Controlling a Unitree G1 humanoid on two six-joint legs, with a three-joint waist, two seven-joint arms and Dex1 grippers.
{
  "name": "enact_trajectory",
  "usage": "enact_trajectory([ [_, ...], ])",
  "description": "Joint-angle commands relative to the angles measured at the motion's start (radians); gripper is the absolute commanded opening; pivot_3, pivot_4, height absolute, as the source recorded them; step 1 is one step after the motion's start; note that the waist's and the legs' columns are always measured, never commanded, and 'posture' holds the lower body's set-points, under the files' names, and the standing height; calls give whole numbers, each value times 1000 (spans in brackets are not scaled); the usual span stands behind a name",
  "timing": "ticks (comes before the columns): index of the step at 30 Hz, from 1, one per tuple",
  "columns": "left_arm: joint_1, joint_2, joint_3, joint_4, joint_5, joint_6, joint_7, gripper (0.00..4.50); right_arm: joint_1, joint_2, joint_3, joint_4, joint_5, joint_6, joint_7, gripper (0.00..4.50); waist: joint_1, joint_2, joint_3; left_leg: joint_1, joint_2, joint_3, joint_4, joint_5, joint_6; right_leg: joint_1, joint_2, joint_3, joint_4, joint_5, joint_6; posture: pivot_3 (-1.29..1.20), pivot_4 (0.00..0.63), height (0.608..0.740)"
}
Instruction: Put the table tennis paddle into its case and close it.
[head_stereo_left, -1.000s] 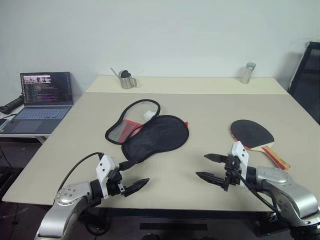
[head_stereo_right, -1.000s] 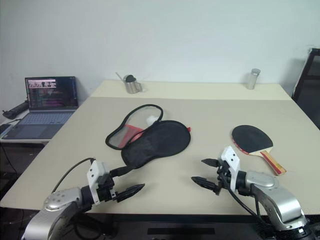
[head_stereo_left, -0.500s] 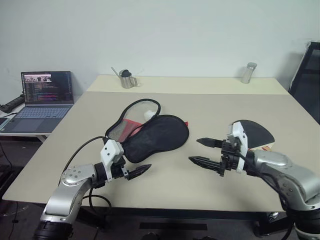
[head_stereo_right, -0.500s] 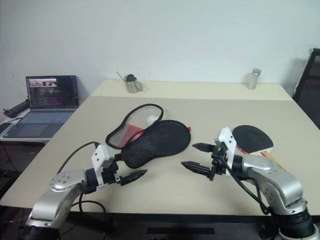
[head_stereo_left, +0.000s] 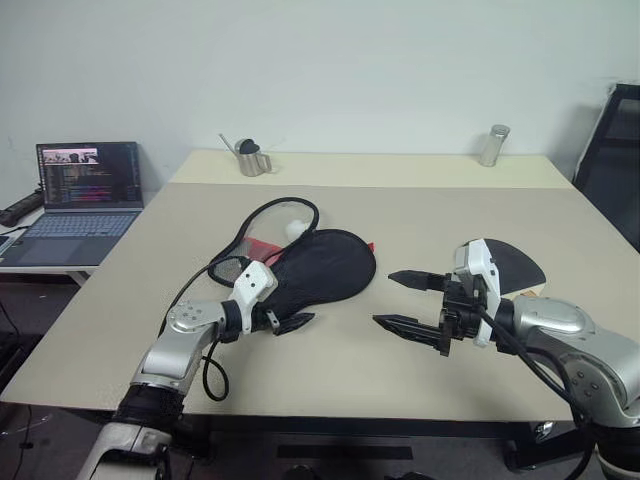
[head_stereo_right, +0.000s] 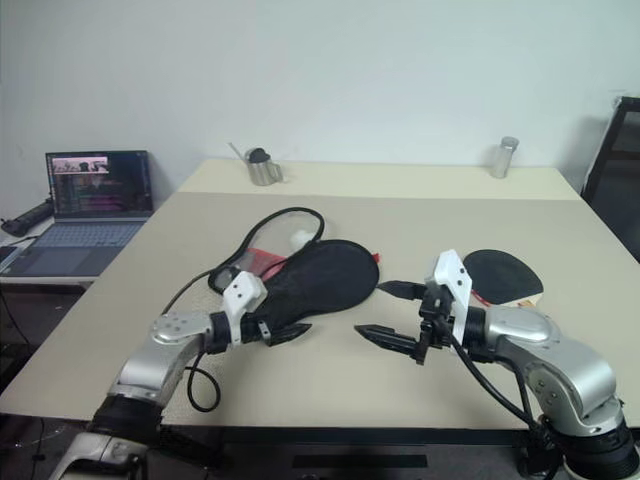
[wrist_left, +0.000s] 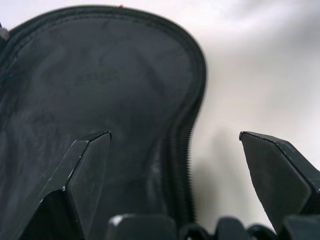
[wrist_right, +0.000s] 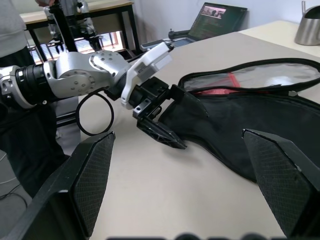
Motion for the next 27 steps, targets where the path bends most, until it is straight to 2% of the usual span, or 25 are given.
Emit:
enact_trajectory([
  [1,-26,2,-9,36,6,-4,-37,4500,1,1,-24,-34,6,-22,-15,4469,-1,0,0,0,0,0,0,0,0,0,0,0,0,0,0,0,150,740],
  [12,-50,9,-40,100,51,-43,-110,4500,8,4,-24,-31,6,-33,-32,4469,-1,0,0,0,0,1,0,0,0,0,0,1,0,1,-2,0,150,740],
  [15,-46,7,-43,105,58,-41,-121,3922,6,3,-26,-29,1,-36,-36,4500,-1,0,0,0,0,1,0,0,0,0,0,2,0,1,-2,0,150,740],
  [19,-32,1,-40,75,51,-8,-118,2494,7,0,-30,-27,-5,-41,-44,4500,-1,0,0,1,0,2,0,0,0,0,0,2,0,1,-2,0,150,740],
  [25,-5,-15,6,-70,-6,167,-47,230,9,-7,-47,-26,-3,-46,-64,4500,-1,-1,0,1,0,2,0,0,0,0,0,7,0,2,-3,0,150,740],
  [27,0,-32,22,-122,-28,226,-12,57,13,-10,-53,-26,-3,-47,-66,4500,-1,-1,1,1,0,2,0,0,0,-1,0,10,0,2,-3,0,150,740],
])
